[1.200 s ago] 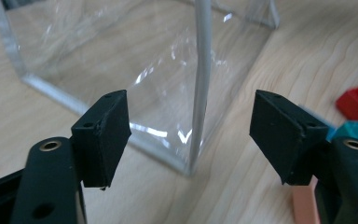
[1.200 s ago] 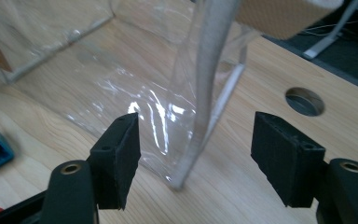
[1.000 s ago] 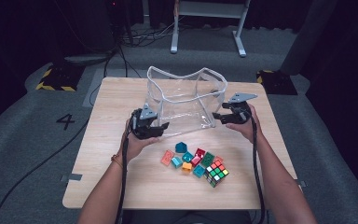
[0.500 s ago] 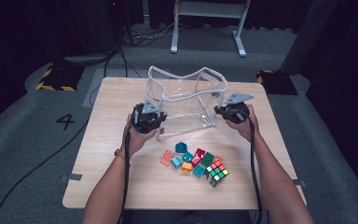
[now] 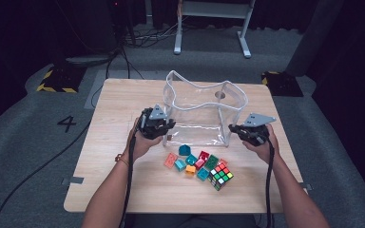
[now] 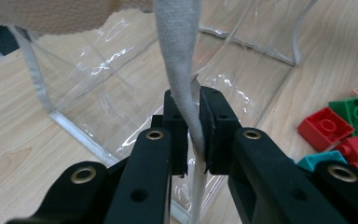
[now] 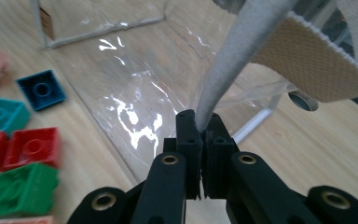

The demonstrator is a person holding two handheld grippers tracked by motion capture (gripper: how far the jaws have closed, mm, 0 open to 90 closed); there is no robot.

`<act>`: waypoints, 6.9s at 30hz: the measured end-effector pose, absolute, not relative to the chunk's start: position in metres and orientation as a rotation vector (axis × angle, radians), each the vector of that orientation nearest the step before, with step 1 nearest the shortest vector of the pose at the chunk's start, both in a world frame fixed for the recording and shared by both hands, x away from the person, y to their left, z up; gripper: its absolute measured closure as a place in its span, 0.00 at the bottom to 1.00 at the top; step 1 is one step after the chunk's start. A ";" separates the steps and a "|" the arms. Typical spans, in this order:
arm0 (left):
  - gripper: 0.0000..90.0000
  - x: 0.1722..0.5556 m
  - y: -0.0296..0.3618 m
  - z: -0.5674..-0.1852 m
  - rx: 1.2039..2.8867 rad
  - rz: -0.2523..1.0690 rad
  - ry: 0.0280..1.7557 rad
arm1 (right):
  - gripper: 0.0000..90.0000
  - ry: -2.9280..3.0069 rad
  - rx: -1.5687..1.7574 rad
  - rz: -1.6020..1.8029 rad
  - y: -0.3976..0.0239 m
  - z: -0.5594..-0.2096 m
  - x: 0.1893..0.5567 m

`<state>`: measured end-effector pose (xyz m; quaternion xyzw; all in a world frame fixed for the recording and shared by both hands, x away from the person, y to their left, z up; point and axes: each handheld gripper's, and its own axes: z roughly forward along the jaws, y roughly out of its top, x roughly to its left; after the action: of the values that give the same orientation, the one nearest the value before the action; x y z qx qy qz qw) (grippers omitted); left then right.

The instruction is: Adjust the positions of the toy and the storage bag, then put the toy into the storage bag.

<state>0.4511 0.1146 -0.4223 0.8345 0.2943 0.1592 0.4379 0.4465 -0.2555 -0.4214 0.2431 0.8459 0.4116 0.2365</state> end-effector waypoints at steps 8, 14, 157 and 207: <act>0.90 0.433 0.111 -0.422 2.093 0.389 0.688 | 0.97 2.314 0.635 1.183 -0.267 -0.421 0.417; 0.89 0.421 0.109 -0.423 2.109 0.413 0.676 | 0.93 2.306 0.634 1.230 -0.270 -0.422 0.405; 0.14 0.339 0.178 -0.503 2.239 0.323 0.929 | 0.37 2.267 0.910 1.267 -0.346 -0.469 0.357; 0.14 0.338 0.178 -0.503 2.239 0.325 0.931 | 0.37 2.015 0.820 1.368 -0.342 -0.306 0.434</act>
<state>0.3384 0.1782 -0.5025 0.8605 0.3577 0.1248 0.3406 0.4336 -0.3417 -0.3061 0.3062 0.7523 0.5106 0.2822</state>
